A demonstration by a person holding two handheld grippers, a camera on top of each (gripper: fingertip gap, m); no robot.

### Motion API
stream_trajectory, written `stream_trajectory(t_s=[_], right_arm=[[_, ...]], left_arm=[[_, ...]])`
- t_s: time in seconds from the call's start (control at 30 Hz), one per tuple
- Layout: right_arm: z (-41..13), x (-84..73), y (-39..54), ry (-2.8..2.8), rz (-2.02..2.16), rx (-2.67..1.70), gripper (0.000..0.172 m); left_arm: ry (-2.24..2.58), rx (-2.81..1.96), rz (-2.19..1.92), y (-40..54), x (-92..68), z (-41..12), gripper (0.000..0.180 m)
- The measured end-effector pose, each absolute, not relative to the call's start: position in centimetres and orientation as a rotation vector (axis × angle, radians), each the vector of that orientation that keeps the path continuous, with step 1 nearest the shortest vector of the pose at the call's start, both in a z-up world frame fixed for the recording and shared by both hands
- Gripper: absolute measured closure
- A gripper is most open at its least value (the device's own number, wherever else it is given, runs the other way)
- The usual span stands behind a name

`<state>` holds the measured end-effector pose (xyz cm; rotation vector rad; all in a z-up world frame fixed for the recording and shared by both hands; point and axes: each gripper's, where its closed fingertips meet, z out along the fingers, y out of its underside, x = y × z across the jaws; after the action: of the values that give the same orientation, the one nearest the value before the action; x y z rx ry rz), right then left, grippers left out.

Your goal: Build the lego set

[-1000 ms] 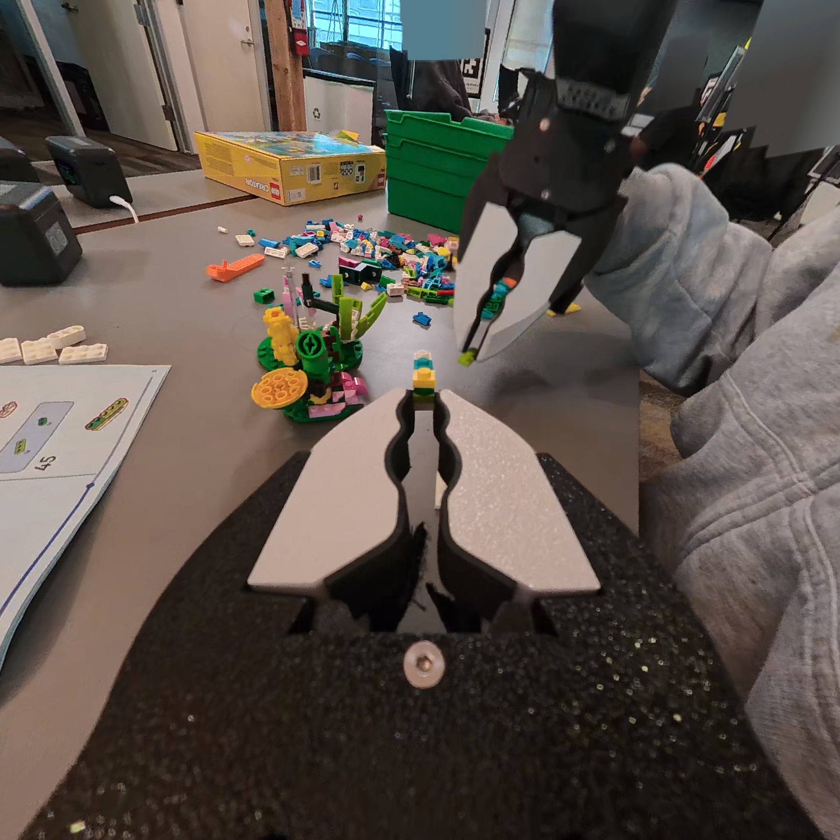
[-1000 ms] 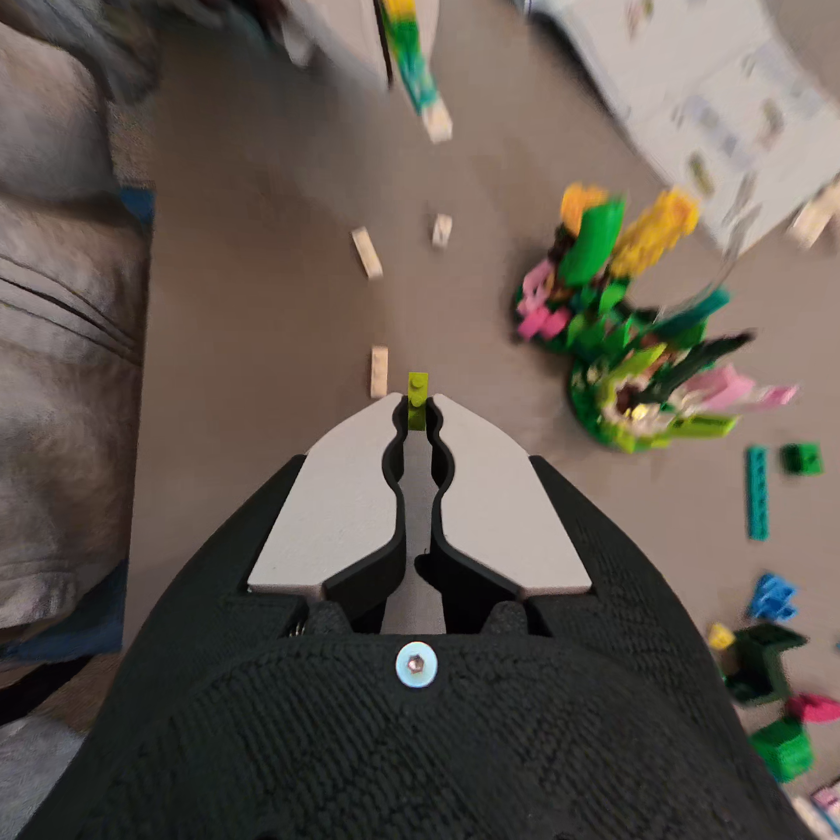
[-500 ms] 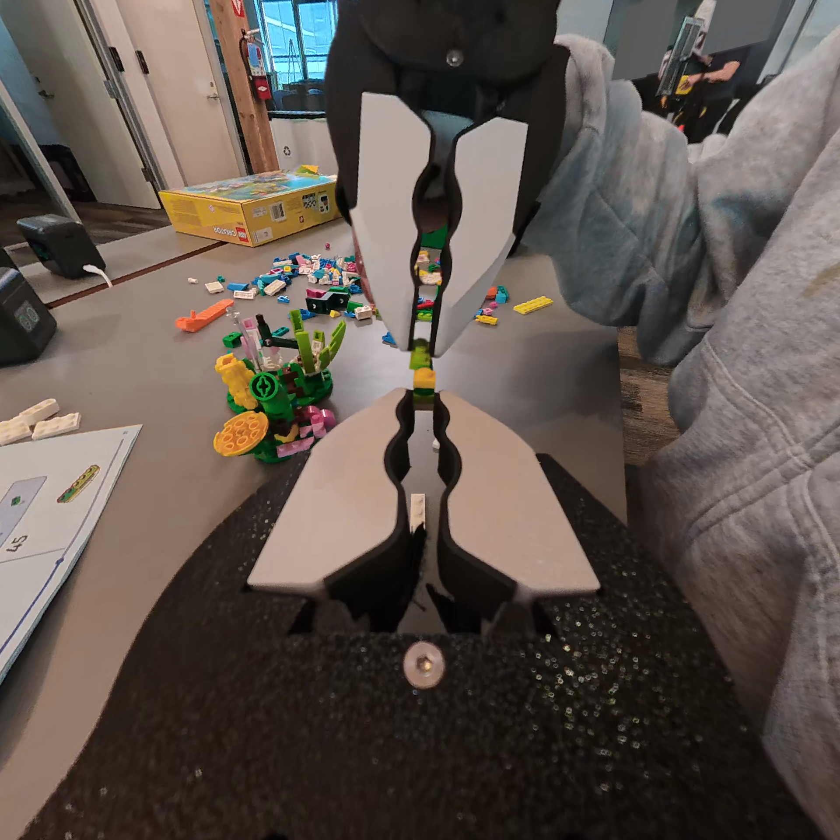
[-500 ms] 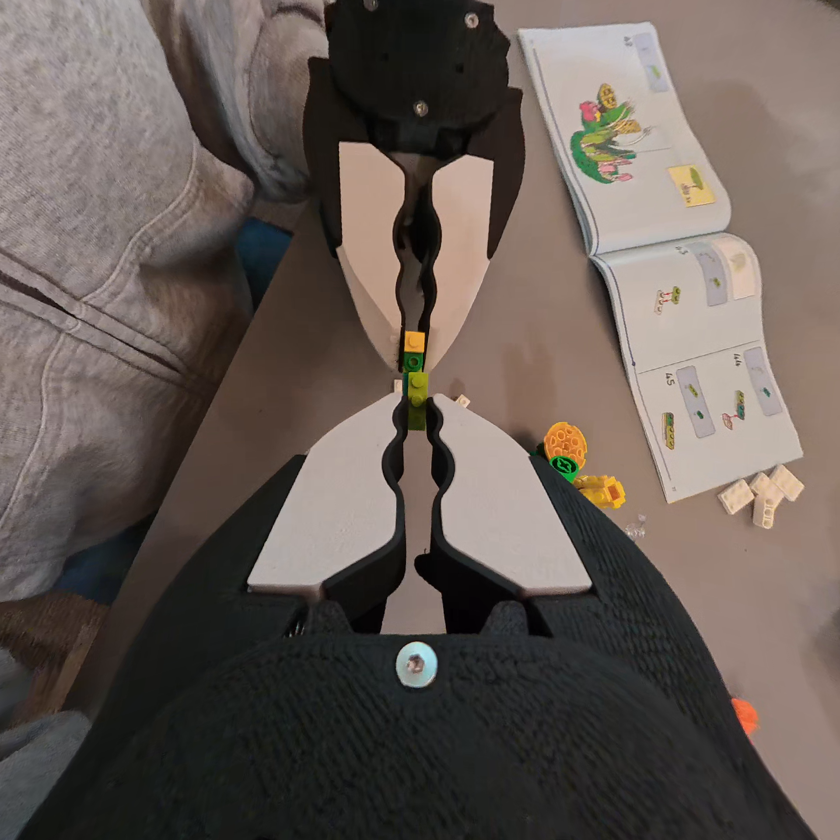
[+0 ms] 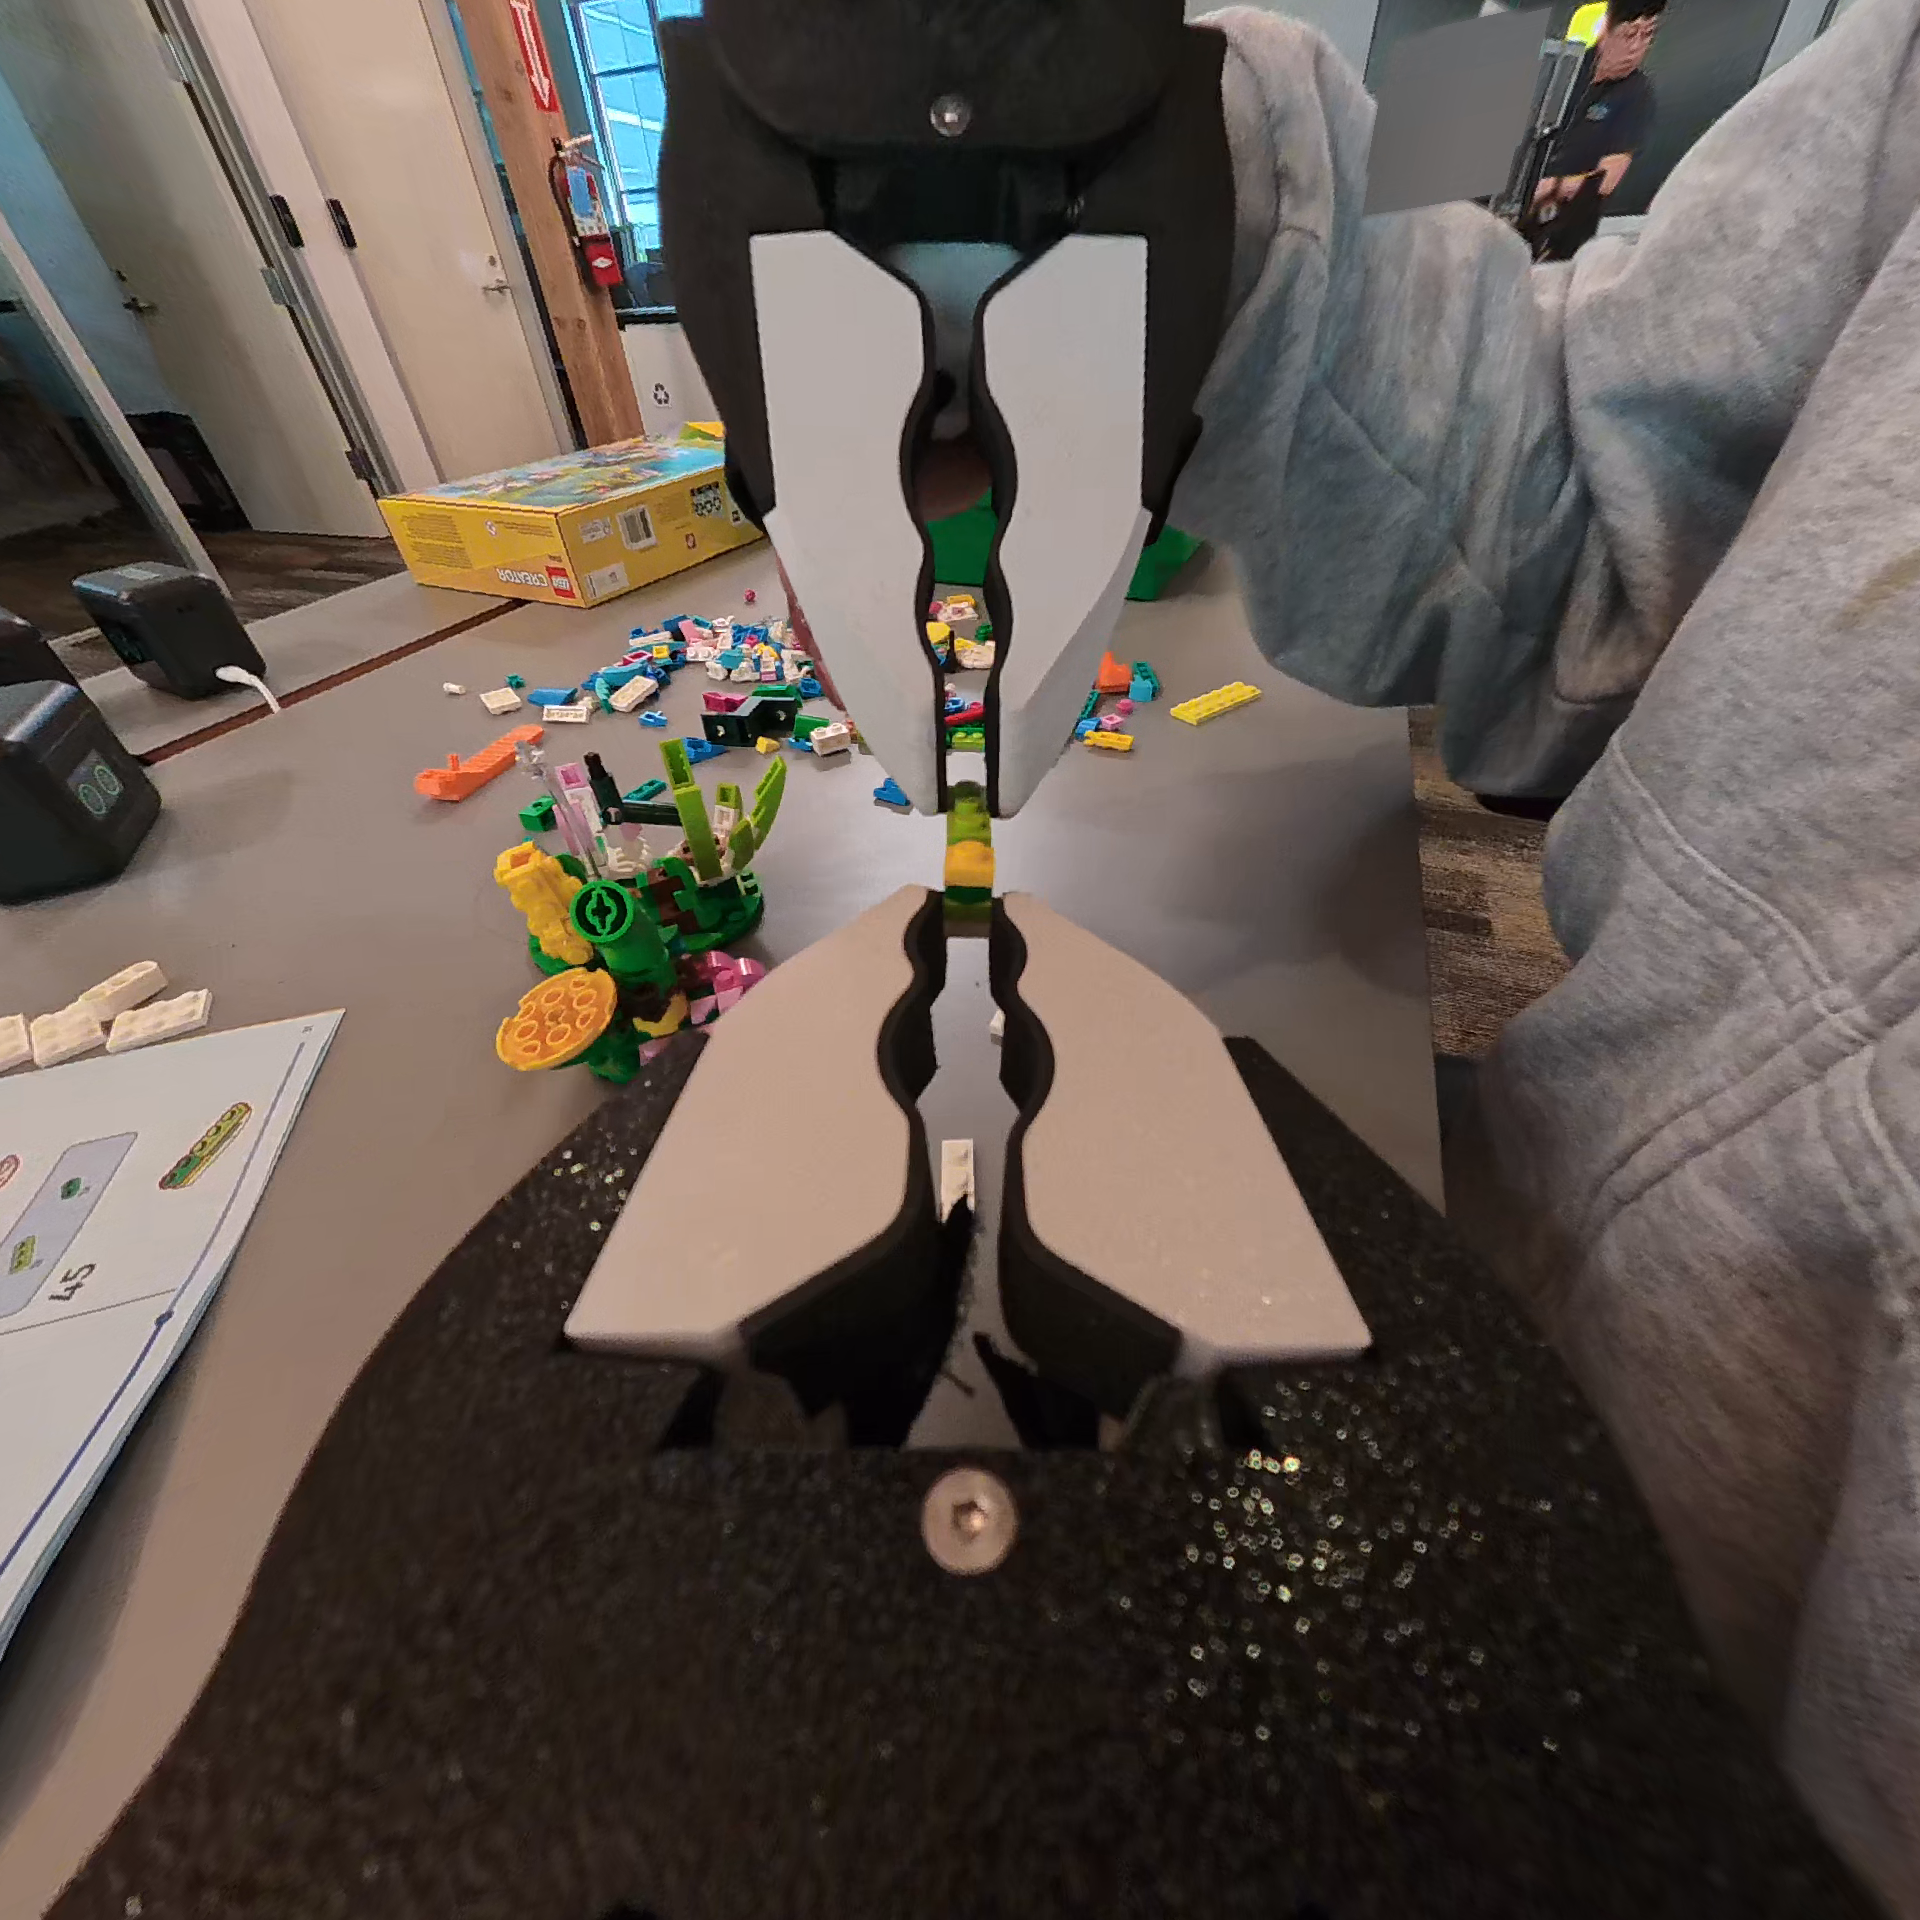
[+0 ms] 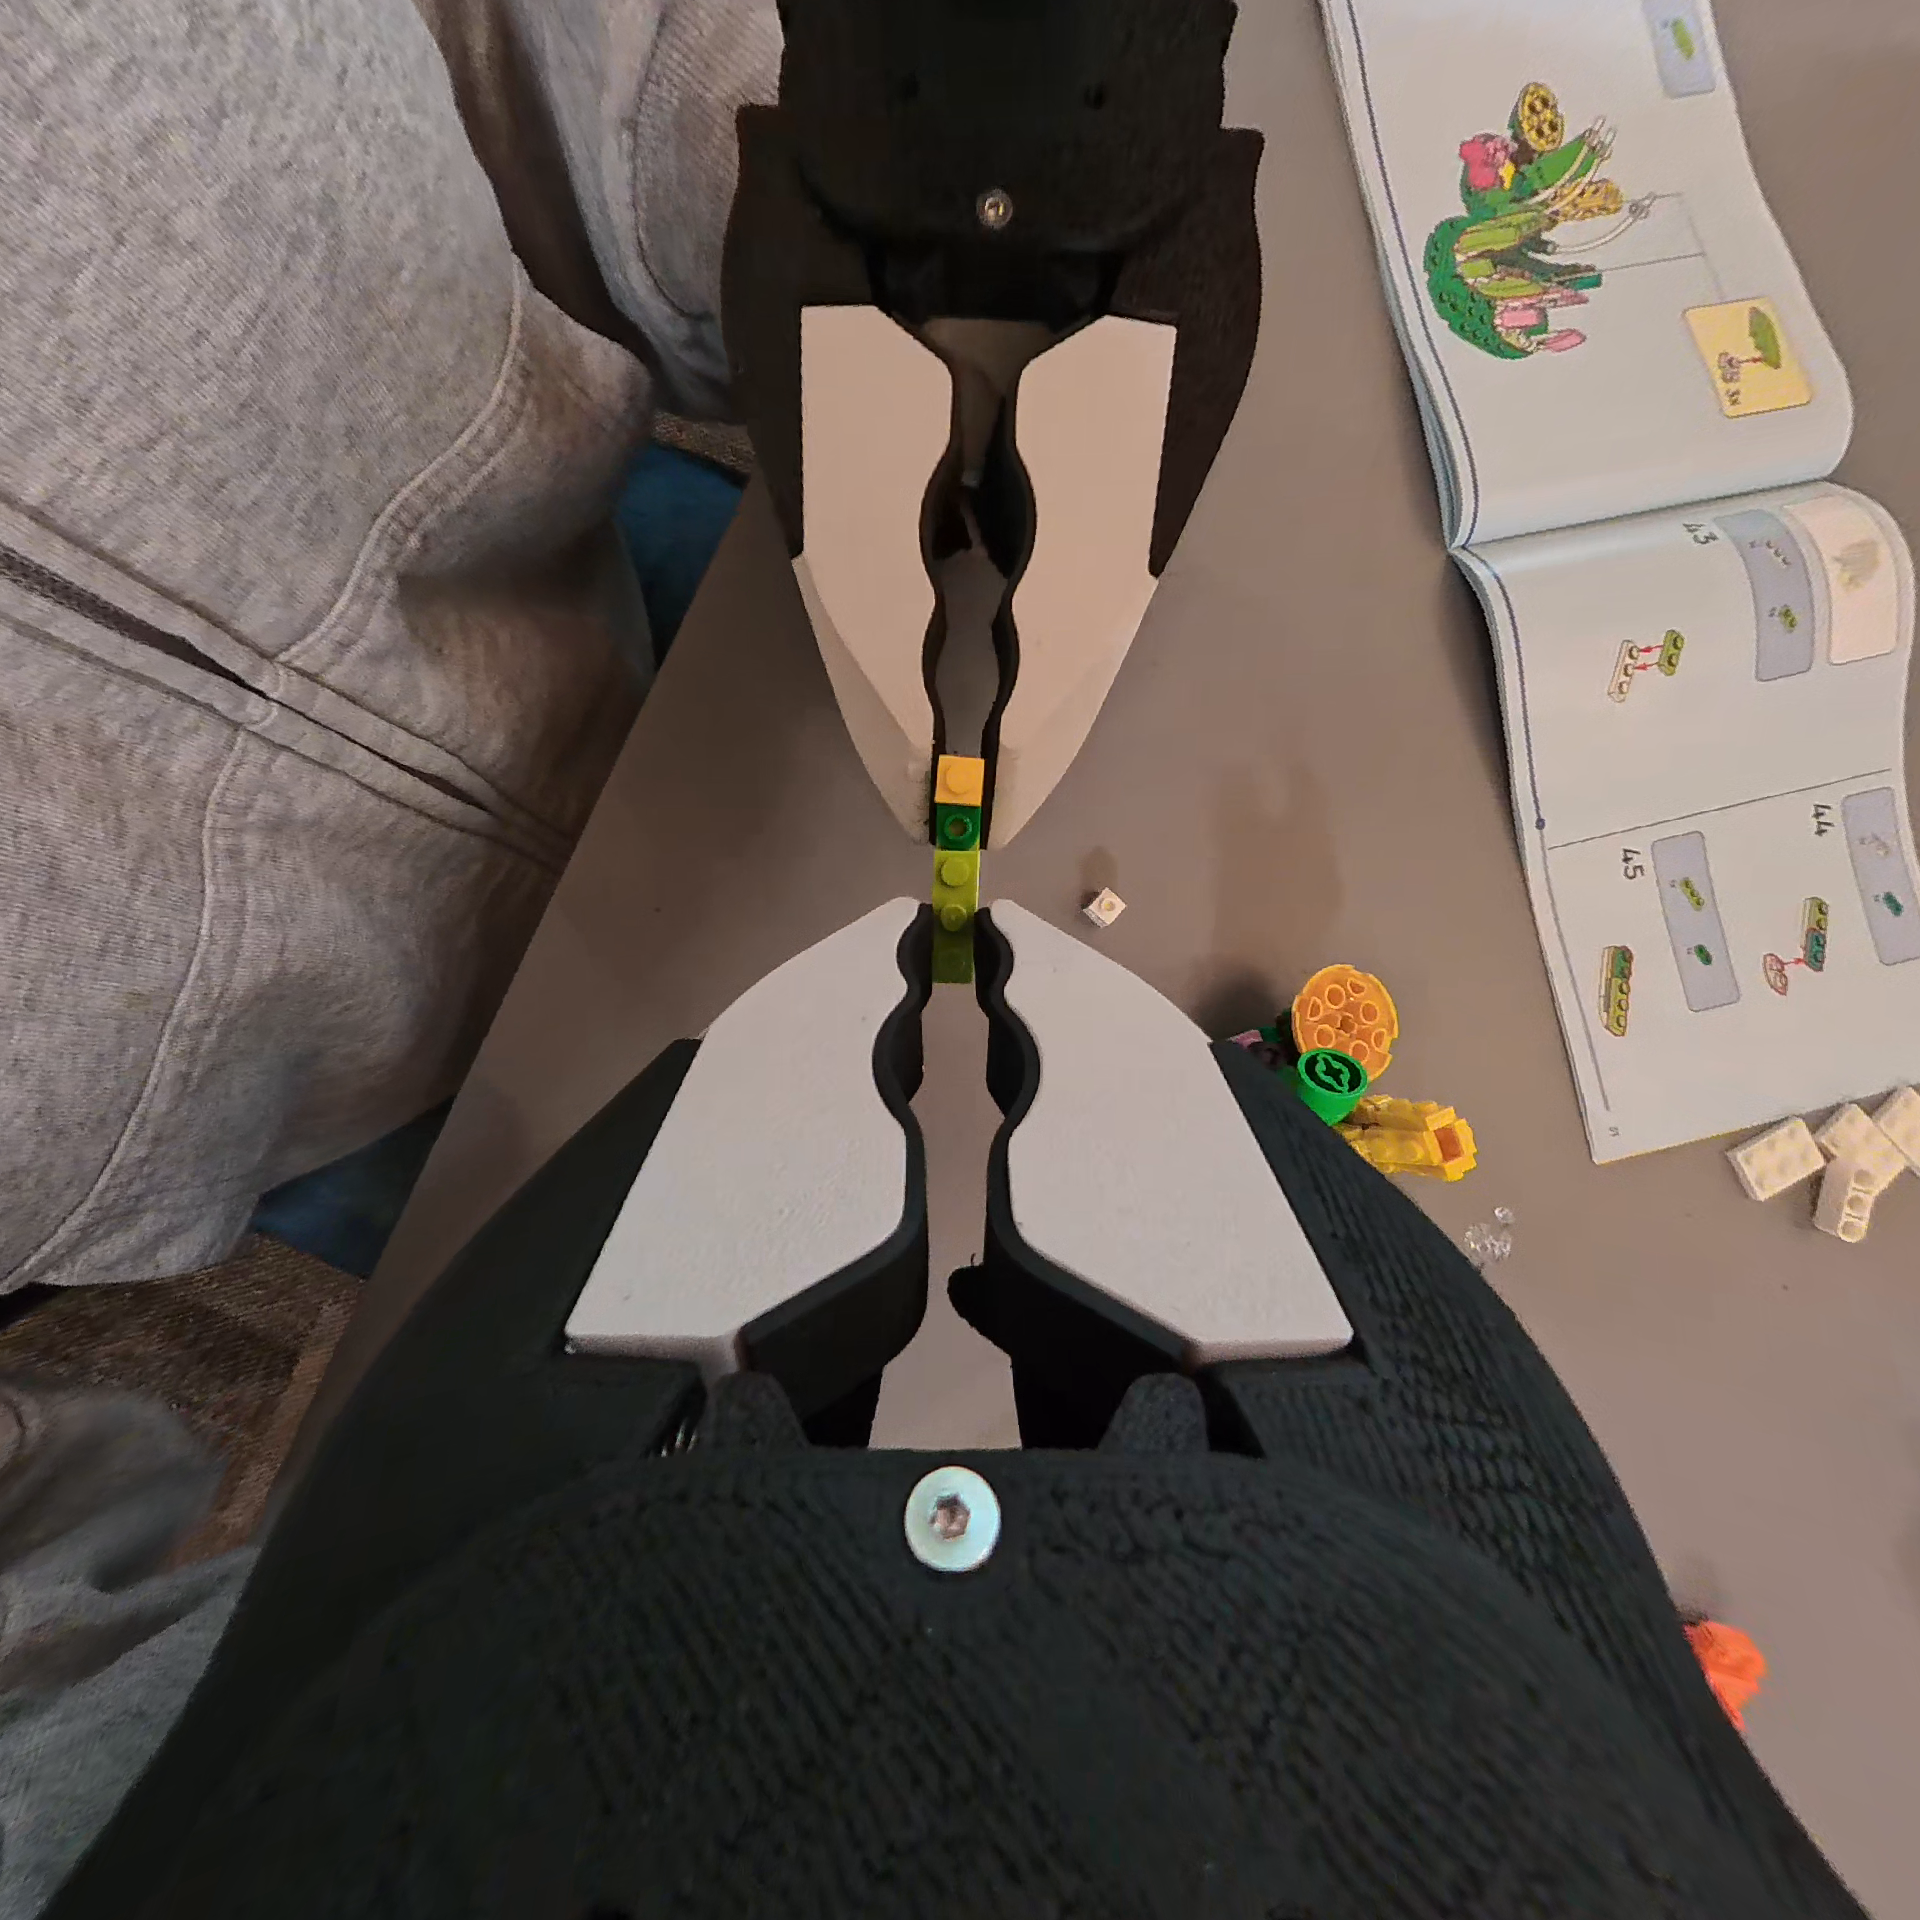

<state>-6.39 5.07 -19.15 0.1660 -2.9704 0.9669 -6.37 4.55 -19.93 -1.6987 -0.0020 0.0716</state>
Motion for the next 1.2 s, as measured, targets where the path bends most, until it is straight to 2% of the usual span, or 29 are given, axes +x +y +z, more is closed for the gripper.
stream_trajectory(t_s=[0.43, 0.53, 0.63, 0.77, 0.93, 1.0, 1.1, 1.2], right_arm=[[-18.8, -6.6, 5.0, -2.934, 0.971, 0.150, 0.162], [-17.9, -7.0, 4.9, -2.829, 1.027, 0.121, 0.148], [-16.3, -8.8, 4.1, -2.473, 1.039, 0.210, 0.136], [-15.9, -9.9, 3.4, -2.028, 0.805, 0.402, 0.122], [-17.0, -11.0, 2.8, -1.765, 0.523, 0.529, 0.123], [-17.0, -11.5, 2.8, -1.726, 0.489, 0.517, 0.132], [-16.4, -11.7, 2.5, -1.646, 0.479, 0.508, 0.159], [-16.3, -11.9, 2.5, -1.652, 0.468, 0.480, 0.160]], left_arm=[[-0.029, -1.684, 0.074, 4.4, -6.6, -19.7, 0.172], [-0.078, -1.686, 0.091, 4.2, -7.4, -19.6, 0.172], [-0.162, -1.656, 0.084, 3.7, -8.4, -18.9, 0.172], [-0.246, -1.617, 0.091, 3.1, -9.6, -18.0, 0.173], [-0.286, -1.569, 0.043, 3.0, -9.6, -17.4, 0.172], [-0.288, -1.559, 0.026, 3.0, -9.5, -17.2, 0.173], [-0.300, -1.549, 0.010, 3.0, -9.5, -17.0, 0.173], [-0.314, -1.543, 0.007, 2.9, -9.6, -17.0, 0.173]])
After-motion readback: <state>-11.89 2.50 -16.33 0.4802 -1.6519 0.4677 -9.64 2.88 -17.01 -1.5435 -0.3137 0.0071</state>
